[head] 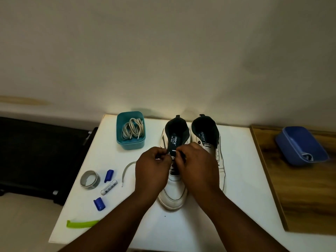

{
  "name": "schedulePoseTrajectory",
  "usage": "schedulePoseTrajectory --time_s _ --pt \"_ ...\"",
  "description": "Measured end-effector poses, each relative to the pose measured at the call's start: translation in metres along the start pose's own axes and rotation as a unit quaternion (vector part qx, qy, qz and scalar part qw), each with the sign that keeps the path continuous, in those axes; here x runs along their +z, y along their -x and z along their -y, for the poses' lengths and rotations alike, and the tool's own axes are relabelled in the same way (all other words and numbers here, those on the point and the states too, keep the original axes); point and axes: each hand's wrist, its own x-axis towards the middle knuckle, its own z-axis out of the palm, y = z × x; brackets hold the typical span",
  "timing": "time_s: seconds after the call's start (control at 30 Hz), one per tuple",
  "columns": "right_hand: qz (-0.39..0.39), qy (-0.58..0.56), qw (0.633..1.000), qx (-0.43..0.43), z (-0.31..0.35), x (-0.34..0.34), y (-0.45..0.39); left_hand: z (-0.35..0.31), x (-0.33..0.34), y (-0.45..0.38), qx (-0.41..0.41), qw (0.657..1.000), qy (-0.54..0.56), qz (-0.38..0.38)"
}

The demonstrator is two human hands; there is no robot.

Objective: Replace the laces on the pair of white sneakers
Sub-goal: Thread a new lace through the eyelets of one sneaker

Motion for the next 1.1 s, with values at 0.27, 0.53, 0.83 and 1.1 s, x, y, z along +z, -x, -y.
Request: schedulePoseTrajectory --time_s 0.27,0.53,0.83,1.1 --pt "0.029 0.059 0.998 -0.023 0.005 0.008 -0.002 0.009 -0.001 -0.008 -0.080 0.988 0.129 0.042" --pt "0.039 0.039 0.998 -0.014 0.005 0.010 -0.003 0.005 -0.007 -0.008 -0.001 0.997 0.050 0.055" --pt "0.087 -0.057 0.993 -0.054 -0.005 0.006 -0.006 0.006 -0.013 -0.021 -0.019 0.991 0.096 0.093" --pt "0.056 -0.022 0.998 -0.034 -0.014 -0.007 -0.008 -0.024 -0.030 -0.026 -0.154 0.844 0.505 -0.097"
